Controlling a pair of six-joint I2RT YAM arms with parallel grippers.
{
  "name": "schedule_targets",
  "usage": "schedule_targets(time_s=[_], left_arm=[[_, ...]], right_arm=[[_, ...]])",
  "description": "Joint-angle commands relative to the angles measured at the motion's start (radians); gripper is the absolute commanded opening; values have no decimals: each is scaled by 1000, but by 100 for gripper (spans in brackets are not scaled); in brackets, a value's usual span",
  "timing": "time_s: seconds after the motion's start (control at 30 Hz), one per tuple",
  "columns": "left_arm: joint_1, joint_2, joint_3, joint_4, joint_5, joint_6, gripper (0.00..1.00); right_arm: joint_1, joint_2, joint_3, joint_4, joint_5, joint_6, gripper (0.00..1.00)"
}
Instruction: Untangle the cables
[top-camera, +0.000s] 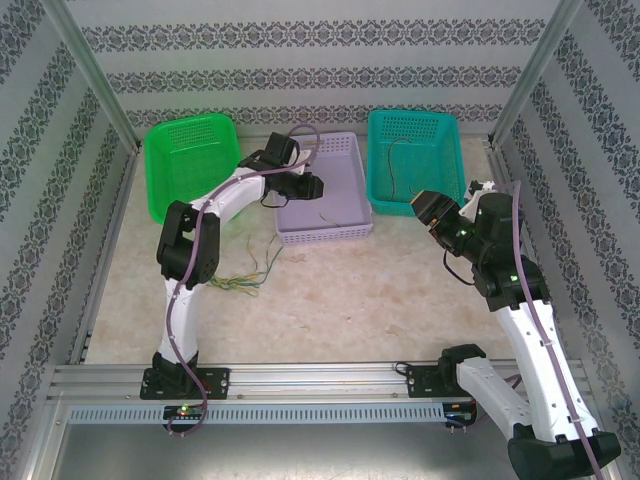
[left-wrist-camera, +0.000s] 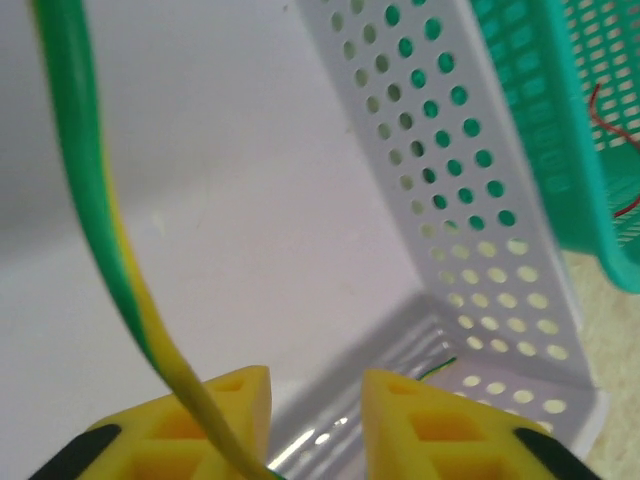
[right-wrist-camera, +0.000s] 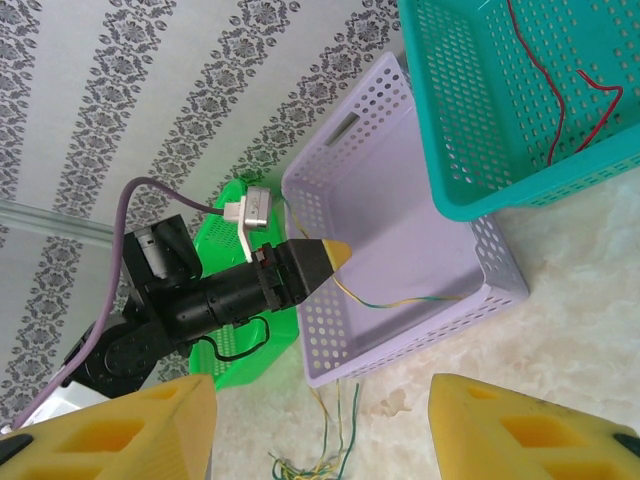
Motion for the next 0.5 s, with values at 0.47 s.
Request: schedule_targets(time_s=[0.47], left_arm=[[20,-50,221,-241,-79,-106,60]], right_arm=[[-5,-3,-6,19,-16,0,59]])
